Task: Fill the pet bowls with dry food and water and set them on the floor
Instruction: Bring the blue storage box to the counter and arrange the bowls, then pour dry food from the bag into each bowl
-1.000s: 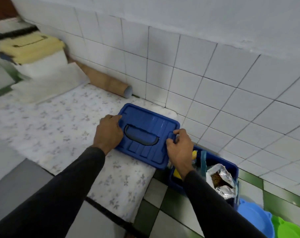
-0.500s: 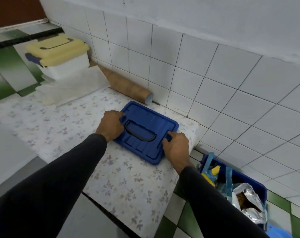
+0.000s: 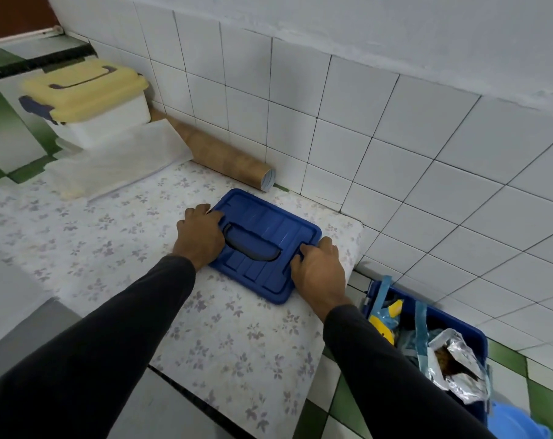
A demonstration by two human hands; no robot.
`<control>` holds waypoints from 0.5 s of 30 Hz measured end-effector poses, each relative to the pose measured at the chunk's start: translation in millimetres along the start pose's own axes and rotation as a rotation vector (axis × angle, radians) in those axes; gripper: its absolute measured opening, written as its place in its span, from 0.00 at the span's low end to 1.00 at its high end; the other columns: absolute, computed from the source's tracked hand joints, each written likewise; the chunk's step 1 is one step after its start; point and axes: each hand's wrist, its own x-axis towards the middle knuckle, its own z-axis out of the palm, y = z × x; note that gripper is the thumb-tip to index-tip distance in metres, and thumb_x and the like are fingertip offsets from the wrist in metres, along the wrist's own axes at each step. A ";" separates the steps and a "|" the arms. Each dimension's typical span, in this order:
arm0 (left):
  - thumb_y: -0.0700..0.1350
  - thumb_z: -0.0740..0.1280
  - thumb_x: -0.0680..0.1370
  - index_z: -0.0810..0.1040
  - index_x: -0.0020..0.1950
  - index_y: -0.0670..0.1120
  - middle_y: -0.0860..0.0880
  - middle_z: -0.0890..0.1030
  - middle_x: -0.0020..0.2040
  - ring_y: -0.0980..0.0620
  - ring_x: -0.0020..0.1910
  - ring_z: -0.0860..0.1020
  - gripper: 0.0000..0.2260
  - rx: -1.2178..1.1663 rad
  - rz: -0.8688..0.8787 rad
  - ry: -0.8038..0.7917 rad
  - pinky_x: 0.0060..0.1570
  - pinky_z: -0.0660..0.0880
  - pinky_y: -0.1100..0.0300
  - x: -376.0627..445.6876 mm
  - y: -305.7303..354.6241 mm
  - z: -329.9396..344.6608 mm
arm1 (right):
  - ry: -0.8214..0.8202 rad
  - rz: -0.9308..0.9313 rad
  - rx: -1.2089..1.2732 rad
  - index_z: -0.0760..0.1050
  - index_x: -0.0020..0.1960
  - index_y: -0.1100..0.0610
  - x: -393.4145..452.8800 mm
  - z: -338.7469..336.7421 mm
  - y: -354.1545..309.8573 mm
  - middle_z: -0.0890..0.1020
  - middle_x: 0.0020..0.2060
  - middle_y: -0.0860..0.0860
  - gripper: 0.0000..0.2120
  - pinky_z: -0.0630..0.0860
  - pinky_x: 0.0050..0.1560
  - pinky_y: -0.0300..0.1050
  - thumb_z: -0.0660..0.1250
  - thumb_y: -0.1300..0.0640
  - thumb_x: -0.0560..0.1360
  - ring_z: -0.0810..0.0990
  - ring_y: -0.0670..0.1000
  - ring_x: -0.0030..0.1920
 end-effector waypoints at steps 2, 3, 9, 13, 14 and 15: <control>0.41 0.64 0.81 0.71 0.76 0.47 0.41 0.65 0.78 0.38 0.74 0.64 0.22 -0.009 0.018 0.008 0.69 0.65 0.38 -5.1 4.1 -0.1 | 0.009 -0.039 -0.089 0.78 0.62 0.56 -2.4 -3.4 3.4 0.73 0.59 0.56 0.17 0.73 0.55 0.52 0.59 0.48 0.82 0.71 0.58 0.59; 0.42 0.63 0.82 0.70 0.77 0.48 0.41 0.64 0.79 0.38 0.75 0.64 0.22 -0.007 0.036 0.022 0.70 0.63 0.37 -7.5 6.6 0.3 | 0.014 -0.056 -0.126 0.77 0.65 0.55 -3.9 -6.2 5.0 0.74 0.59 0.56 0.18 0.72 0.57 0.54 0.59 0.47 0.82 0.71 0.58 0.59; 0.47 0.62 0.84 0.70 0.77 0.48 0.39 0.64 0.79 0.38 0.79 0.61 0.21 0.049 0.206 0.042 0.77 0.54 0.34 -21.1 45.8 8.5 | -0.017 -0.148 -0.142 0.68 0.75 0.55 -19.4 -23.6 26.4 0.75 0.62 0.55 0.24 0.70 0.63 0.53 0.56 0.47 0.83 0.71 0.56 0.61; 0.47 0.61 0.84 0.68 0.78 0.46 0.40 0.65 0.79 0.40 0.79 0.61 0.22 0.002 0.358 -0.030 0.79 0.53 0.38 -30.8 94.3 20.6 | -0.026 -0.117 -0.152 0.67 0.75 0.57 -34.6 -38.1 59.2 0.75 0.66 0.57 0.24 0.68 0.69 0.54 0.57 0.47 0.83 0.72 0.58 0.65; 0.46 0.61 0.84 0.69 0.78 0.46 0.40 0.65 0.79 0.40 0.79 0.61 0.22 -0.015 0.403 -0.050 0.79 0.53 0.38 -33.6 107.1 25.6 | -0.032 -0.092 -0.156 0.67 0.75 0.57 -39.1 -42.5 69.9 0.74 0.68 0.58 0.25 0.68 0.70 0.54 0.57 0.47 0.82 0.71 0.59 0.66; 0.46 0.62 0.83 0.70 0.77 0.46 0.40 0.66 0.79 0.40 0.78 0.62 0.21 -0.026 0.450 -0.062 0.79 0.53 0.39 -36.3 119.2 31.3 | -0.037 -0.065 -0.161 0.68 0.75 0.57 -44.2 -47.2 80.9 0.73 0.69 0.58 0.25 0.67 0.70 0.54 0.58 0.47 0.82 0.71 0.59 0.67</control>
